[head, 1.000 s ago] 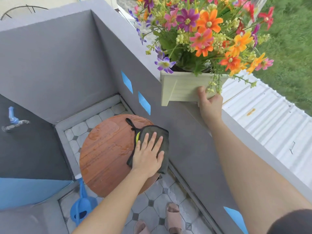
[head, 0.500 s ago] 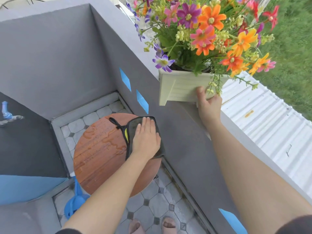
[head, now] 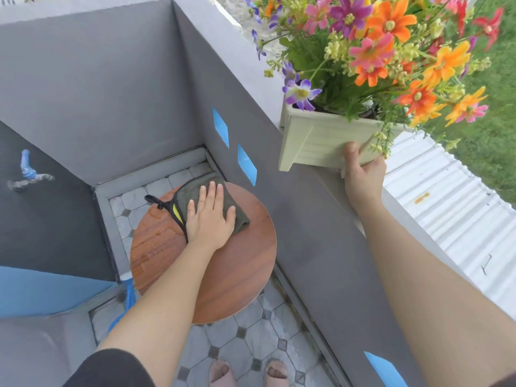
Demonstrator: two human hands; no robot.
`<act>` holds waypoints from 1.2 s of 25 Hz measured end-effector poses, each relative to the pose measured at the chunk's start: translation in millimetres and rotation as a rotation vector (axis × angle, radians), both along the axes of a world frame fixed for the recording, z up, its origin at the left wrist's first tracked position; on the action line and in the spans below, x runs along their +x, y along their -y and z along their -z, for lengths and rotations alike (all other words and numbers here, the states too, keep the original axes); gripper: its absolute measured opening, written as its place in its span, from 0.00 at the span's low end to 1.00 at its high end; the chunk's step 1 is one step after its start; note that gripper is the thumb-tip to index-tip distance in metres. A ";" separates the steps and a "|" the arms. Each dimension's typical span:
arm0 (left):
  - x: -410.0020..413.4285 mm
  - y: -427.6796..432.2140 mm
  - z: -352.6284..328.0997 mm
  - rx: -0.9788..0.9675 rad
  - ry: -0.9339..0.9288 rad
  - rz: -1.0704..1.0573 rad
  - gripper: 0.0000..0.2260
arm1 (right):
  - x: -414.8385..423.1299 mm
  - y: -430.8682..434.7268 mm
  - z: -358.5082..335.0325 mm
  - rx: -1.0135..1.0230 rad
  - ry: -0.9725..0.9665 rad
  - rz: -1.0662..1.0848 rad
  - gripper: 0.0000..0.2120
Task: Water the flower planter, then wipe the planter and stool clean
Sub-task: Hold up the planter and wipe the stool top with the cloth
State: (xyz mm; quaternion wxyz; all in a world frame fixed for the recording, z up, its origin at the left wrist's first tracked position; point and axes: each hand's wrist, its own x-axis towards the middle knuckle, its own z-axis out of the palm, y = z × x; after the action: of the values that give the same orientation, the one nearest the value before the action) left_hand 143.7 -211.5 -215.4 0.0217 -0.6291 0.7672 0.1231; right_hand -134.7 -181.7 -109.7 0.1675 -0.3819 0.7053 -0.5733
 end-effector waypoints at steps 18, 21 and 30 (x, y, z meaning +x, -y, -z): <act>62.9 -62.8 -1.8 -0.009 -0.066 -0.682 0.30 | 9.7 -10.8 -15.4 -0.011 0.012 -0.043 0.35; 60.3 -84.5 -3.9 0.013 -0.075 -0.732 0.31 | 11.1 -13.1 -16.6 -0.022 -0.004 -0.033 0.30; 18.4 -159.2 -12.1 0.104 -0.082 -0.684 0.51 | 14.4 -16.2 -19.1 -0.018 0.018 -0.048 0.28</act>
State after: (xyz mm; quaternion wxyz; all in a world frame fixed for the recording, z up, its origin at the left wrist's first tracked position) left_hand 162.1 -52.3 -203.3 -0.0197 -0.8423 0.5049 0.1875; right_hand -120.3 -165.6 -90.6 0.1843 -0.3949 0.6893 -0.5788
